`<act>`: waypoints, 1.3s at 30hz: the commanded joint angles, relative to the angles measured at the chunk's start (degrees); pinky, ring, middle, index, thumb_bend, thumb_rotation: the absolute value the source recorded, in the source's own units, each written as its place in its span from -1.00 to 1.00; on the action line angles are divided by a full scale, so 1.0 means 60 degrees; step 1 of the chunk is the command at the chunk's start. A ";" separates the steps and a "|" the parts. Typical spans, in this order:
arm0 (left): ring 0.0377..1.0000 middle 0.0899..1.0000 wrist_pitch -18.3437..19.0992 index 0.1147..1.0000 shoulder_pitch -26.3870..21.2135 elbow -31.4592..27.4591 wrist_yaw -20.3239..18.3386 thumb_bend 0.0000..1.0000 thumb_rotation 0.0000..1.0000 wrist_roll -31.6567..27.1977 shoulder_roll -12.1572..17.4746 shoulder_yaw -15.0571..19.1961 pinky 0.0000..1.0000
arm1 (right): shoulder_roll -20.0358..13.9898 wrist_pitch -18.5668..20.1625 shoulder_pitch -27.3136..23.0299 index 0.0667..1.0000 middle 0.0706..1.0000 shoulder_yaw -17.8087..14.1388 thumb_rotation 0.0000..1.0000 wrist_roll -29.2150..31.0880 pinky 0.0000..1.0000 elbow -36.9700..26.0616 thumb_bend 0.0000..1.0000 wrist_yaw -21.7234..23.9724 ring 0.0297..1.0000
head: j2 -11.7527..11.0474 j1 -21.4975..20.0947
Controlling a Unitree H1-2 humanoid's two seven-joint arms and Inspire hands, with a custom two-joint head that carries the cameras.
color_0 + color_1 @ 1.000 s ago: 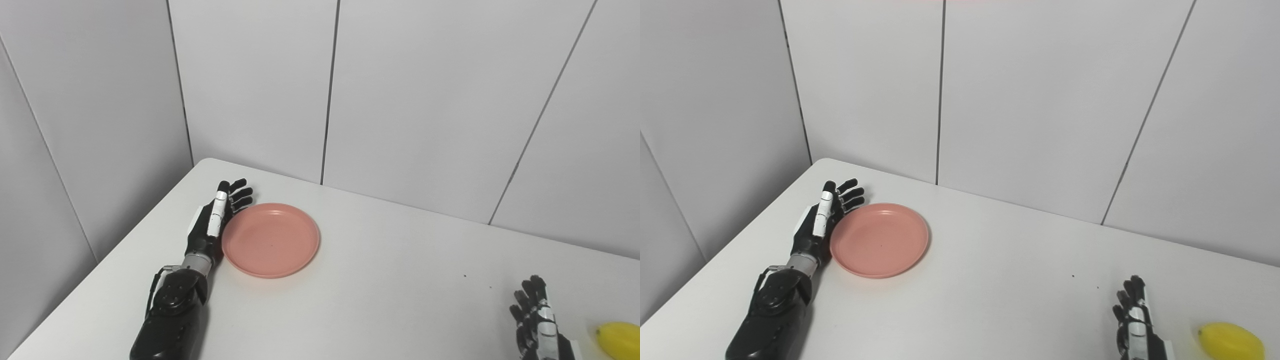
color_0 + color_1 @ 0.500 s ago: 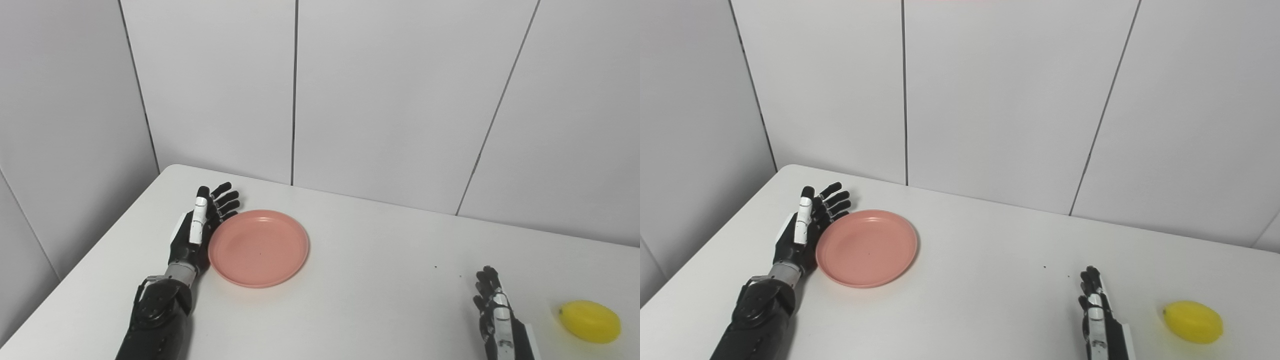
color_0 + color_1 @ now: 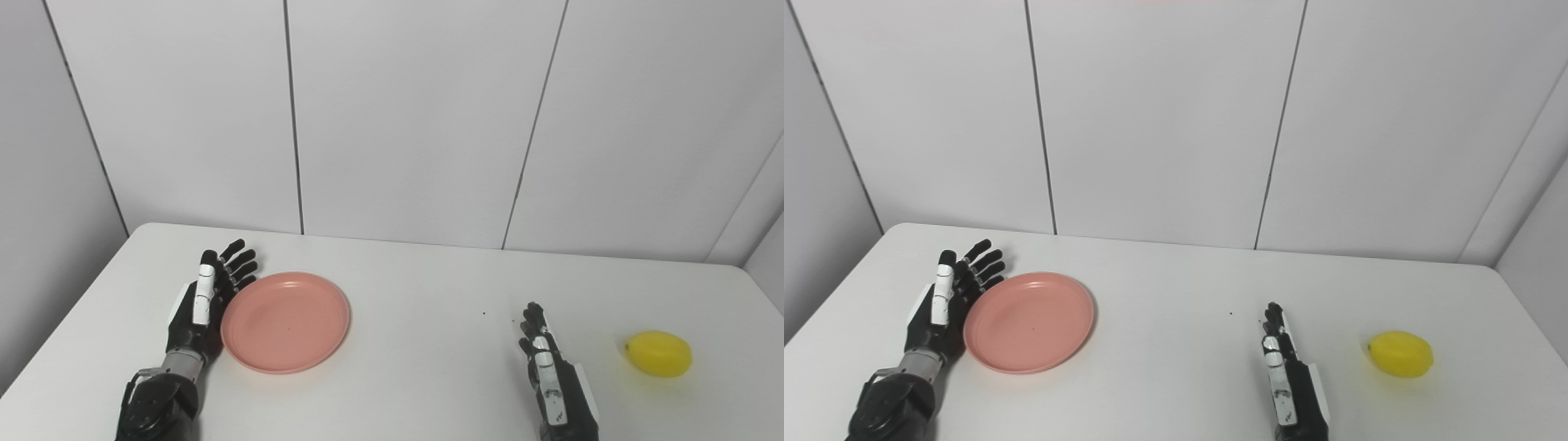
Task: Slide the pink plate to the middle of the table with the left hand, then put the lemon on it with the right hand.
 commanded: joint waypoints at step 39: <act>0.86 0.83 0.1258 0.82 0.1898 -0.3372 0.0833 0.56 1.00 0.1047 -0.2682 -0.1666 0.89 | 0.0013 0.0192 -0.0444 0.96 1.00 0.0145 1.00 -0.0200 1.00 -0.0417 0.58 -0.0034 1.00 | 0.0568 -0.1011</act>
